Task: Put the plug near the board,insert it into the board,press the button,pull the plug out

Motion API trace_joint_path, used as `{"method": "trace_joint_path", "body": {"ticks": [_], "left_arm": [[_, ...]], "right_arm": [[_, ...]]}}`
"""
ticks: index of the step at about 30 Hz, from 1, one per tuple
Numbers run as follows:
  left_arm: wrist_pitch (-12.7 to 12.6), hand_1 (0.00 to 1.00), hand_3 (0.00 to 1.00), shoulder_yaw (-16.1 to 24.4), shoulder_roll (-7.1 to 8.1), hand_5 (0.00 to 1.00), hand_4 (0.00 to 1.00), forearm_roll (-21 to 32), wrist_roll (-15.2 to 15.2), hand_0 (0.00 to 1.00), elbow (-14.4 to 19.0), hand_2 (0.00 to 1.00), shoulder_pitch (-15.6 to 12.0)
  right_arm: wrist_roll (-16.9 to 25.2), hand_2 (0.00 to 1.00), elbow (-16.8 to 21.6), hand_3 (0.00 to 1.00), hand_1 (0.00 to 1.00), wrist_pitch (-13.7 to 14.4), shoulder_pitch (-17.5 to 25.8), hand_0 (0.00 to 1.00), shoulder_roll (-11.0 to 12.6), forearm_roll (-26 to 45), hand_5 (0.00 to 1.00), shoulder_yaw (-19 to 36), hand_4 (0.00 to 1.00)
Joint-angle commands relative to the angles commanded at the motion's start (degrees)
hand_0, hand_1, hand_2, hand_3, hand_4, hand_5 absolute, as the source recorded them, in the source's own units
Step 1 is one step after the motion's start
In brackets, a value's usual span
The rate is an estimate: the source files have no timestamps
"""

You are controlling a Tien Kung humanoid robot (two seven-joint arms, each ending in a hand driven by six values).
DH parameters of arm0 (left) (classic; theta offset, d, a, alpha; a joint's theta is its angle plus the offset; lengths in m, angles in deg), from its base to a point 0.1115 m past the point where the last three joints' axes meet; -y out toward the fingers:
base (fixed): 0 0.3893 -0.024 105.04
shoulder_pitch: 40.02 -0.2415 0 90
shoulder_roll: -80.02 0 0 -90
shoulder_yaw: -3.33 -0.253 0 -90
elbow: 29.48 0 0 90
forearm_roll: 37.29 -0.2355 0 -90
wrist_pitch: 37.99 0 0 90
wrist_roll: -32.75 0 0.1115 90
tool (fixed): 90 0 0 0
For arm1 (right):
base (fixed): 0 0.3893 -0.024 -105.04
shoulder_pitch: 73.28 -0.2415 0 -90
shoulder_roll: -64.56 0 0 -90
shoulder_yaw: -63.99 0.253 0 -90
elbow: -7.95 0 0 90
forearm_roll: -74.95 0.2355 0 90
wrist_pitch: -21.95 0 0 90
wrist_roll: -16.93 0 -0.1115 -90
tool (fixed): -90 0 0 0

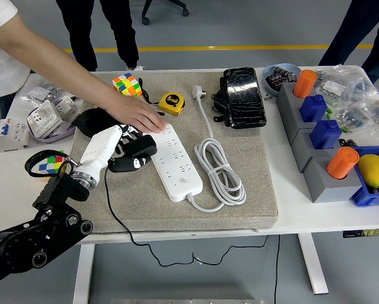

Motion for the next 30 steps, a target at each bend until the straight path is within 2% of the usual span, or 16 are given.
{"method": "trace_joint_path", "body": {"ticks": [8,17,18,29,30], "left_arm": [[-0.79,0.37,0.487,1.09,0.54,0.102,0.75,-0.15,-1.81,0.281,-0.84,0.409,-1.21],[-0.94,0.4,0.492,0.67,0.44,0.108,0.752,1.09,-3.38,0.289,-3.58,0.426,-1.41],[-1.03,0.444,0.512,0.59,0.43,0.113,0.757,1.27,-3.63,0.306,-3.83,0.476,-1.42],[-0.65,0.474,0.53,0.11,0.29,0.115,0.769,2.06,-4.15,0.33,-5.91,0.509,-1.3],[-0.6,0.491,0.542,0.09,0.29,0.121,0.777,2.11,-4.16,0.358,-6.0,0.523,-1.29]], "right_arm": [[-0.01,0.61,-0.04,0.537,0.643,0.01,0.04,0.567,-0.02,-0.01,0.461,0.08,0.914],[-0.02,0.61,-0.05,0.536,0.642,-0.01,-0.01,0.567,-0.03,0.0,0.461,-0.04,0.913],[-0.01,0.61,-0.04,0.538,0.642,0.0,-0.02,0.567,-0.04,0.0,0.461,-0.04,0.913],[-0.01,0.61,-0.03,0.539,0.642,-0.01,0.0,0.566,-0.02,0.04,0.461,-0.19,0.914],[-0.02,0.61,-0.05,0.538,0.643,-0.01,0.0,0.567,-0.02,0.03,0.461,-0.18,0.914]]}}
